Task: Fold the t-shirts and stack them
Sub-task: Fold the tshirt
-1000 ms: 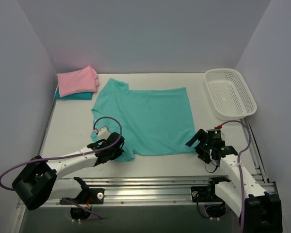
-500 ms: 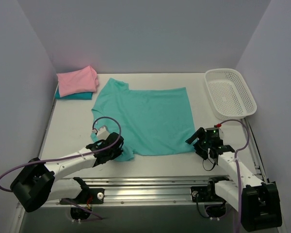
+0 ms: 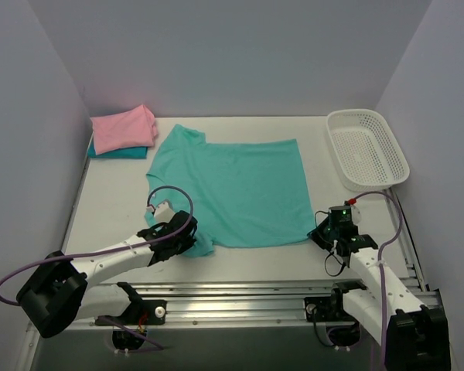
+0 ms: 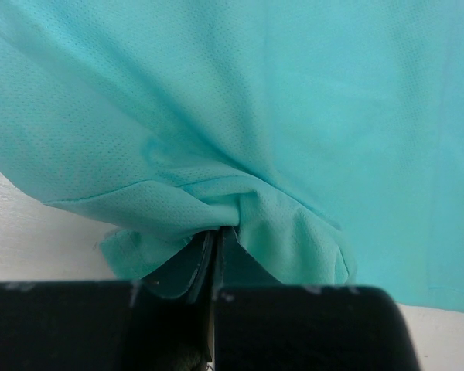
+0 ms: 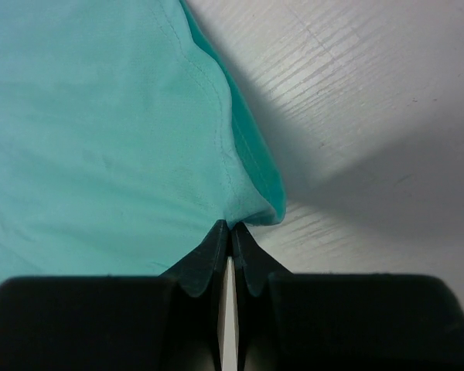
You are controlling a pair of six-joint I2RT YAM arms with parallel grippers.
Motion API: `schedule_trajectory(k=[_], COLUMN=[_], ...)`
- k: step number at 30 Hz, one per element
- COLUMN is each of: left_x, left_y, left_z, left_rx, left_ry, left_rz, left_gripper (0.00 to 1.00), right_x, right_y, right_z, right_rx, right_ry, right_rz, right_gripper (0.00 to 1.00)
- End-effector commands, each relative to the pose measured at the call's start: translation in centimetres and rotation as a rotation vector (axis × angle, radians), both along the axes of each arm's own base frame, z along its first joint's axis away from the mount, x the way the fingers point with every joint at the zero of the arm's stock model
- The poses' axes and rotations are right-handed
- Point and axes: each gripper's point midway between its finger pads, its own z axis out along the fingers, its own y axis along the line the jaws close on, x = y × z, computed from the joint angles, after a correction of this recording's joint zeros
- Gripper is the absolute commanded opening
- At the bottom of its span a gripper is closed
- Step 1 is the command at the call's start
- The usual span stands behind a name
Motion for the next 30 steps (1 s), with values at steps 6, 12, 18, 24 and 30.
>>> schedule_trajectory(k=[6,12,18,24,30], left_x=[0.5,0.6,1.5,4.0,6.6], left_y=[0.2,0.5,1.0,0.9,1.0], left_z=[1.3,3.7,7.9,10.8,11.2], left_rx=[-0.010,-0.030,-0.042,-0.048,-0.037], left_ry=[-0.041,-0.084,-0.185,-0.255,-0.279], left_rz=[0.021,0.021,0.023,0.032,0.054], left_gripper=[0.02,0.02,0.02,0.02,0.02], right_x=[0.2,0.6,1.6,3.9,7.0], right_y=[-0.7,-0.8,-1.1,-0.8,-0.2], right_z=[2.0,3.6,6.1,7.5,8.1], right_rx=[-0.041,-0.046,-0.063,-0.059,-0.035], right_ry=[-0.035,-0.077,-0.130,-0.170,-0.219], right_rz=[-0.013,-0.016,-0.025,-0.024,-0.044], right_gripper=[0.00,0.00,0.00,0.00,0.00])
